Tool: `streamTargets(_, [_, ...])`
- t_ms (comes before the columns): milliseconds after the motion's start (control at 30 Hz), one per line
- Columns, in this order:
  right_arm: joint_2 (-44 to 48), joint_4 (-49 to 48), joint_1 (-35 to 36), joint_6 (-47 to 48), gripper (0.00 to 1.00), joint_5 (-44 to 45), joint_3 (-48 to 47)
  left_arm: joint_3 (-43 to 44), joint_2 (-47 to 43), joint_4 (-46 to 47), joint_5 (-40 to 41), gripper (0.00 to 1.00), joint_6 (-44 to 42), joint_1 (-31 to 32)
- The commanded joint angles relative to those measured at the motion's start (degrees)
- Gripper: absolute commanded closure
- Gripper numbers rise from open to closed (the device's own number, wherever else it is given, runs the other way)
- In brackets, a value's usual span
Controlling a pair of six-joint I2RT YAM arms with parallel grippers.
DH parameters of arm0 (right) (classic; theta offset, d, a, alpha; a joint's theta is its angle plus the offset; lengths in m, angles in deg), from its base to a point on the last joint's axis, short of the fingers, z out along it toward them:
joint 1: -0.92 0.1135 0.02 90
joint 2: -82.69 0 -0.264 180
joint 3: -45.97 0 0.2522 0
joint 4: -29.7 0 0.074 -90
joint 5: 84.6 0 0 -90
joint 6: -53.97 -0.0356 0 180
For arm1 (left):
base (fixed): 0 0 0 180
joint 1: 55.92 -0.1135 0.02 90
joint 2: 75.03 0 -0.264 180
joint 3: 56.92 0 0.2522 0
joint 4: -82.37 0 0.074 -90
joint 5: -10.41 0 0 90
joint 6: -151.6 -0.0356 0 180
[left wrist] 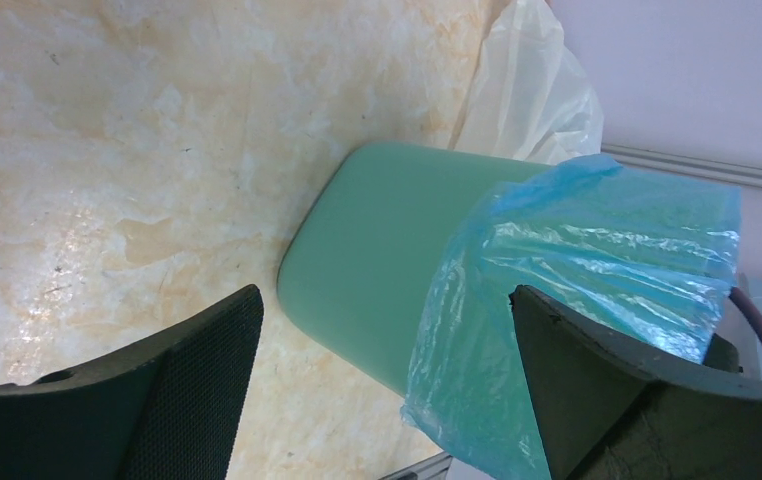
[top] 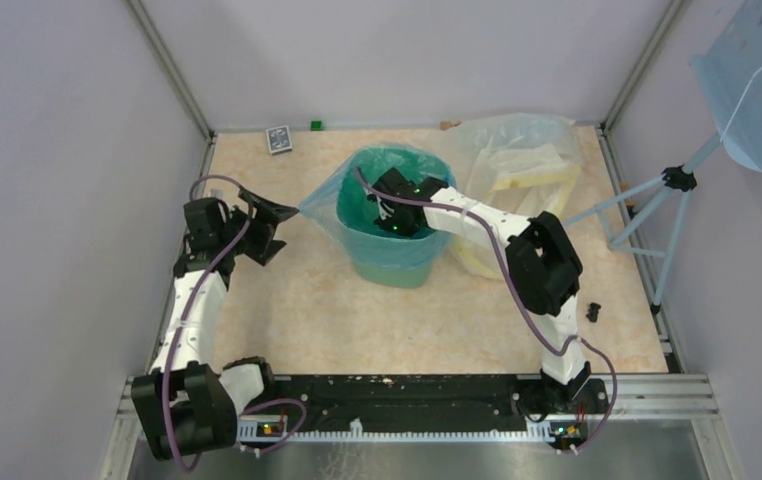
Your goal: Put the trash bags into the trash bin
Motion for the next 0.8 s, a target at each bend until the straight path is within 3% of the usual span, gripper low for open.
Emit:
streamTargets(0, [3.3,-1.04,0.32,-0.53,1.0,-0.54,1.0,3.06,0.29,0.1,-2.56,0.01,0.7,-1.89])
streamTargets(333, [5.68,-2.02,0.27,-1.02,1.0,-0.47,3.44,4.77,0.4,-0.51,-9.37,0.01,0.72,-7.31])
streamTargets(567, [8.08,-2.23,0.32,-1.66,0.99,-0.51,3.47,0.29,-0.22,7.46,-13.11,0.01,5.71,-6.89])
streamTargets(767, [10.64,-0.73,0.32,-1.76,0.95,0.12,2.29,0.64,0.47,10.61,-9.63,0.01,6.91,-2.46])
